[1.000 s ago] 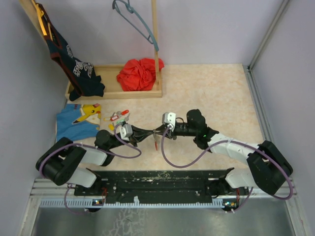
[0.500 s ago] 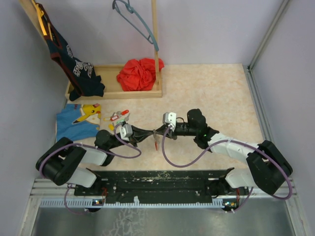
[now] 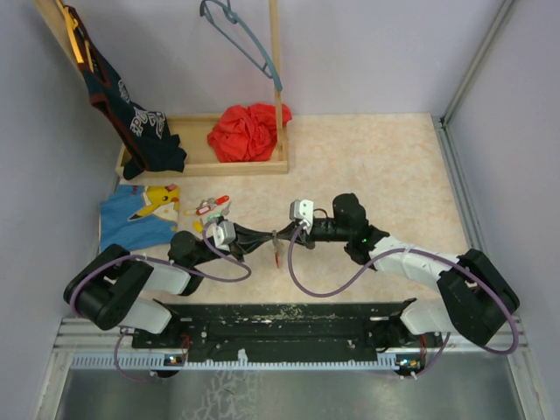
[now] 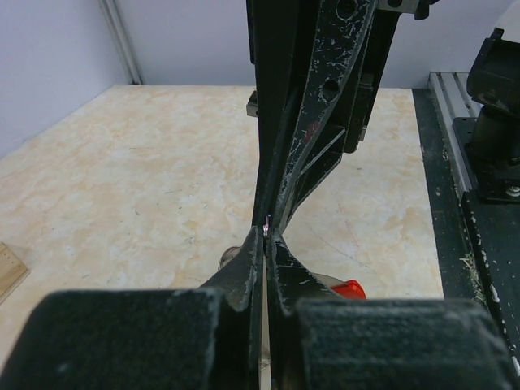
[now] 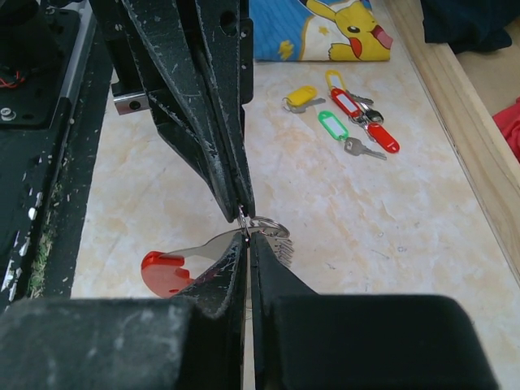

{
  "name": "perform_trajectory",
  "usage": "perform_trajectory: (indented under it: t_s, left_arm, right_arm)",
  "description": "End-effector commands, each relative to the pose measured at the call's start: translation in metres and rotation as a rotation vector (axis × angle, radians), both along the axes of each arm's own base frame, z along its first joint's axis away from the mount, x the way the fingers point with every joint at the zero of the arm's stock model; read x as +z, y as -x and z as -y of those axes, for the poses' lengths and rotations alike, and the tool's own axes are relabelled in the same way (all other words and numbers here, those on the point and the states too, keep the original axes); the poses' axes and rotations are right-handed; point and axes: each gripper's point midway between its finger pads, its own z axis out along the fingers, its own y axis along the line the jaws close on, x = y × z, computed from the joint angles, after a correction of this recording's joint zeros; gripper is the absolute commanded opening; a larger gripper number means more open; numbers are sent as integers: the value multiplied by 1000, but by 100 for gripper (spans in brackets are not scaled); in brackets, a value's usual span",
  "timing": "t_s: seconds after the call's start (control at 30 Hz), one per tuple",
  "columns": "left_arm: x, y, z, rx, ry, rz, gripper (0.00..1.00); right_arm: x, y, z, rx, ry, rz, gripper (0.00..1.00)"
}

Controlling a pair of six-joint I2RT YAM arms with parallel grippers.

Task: Put the keys on the keyring

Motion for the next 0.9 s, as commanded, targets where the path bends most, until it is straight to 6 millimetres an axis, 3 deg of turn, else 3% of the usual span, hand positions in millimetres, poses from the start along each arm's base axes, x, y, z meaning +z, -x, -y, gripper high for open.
perform_trajectory:
  t_s: [0.0, 0.13, 0.27, 0.37, 0.47, 0.5, 0.57, 0.87]
  left_arm:
    - [18, 1, -4, 13, 51, 62, 8]
    - [19, -9, -11, 95, 53, 39, 26]
    - [24, -32, -26, 257, 62, -25, 40]
    - [21, -42, -35, 338, 44, -84, 57]
    - [16, -52, -39, 393, 5, -159, 65]
    - [15, -55, -40, 411, -8, -186, 70]
    - [10, -62, -43, 451, -33, -251, 98]
    - [8, -87, -61, 635, -81, -383, 100]
  right_arm:
    - [20, -4, -2, 10, -33, 44, 0]
    - [18, -9, 4, -28, 10, 67, 0]
    - [21, -12, 6, -48, 7, 85, 0]
    - [23, -14, 7, -68, 7, 80, 0]
    - [25, -15, 7, -83, -7, 68, 0]
    - [26, -14, 7, -84, -15, 65, 0]
    - [31, -14, 6, -84, -38, 64, 0]
    - [45, -13, 7, -99, -86, 66, 0]
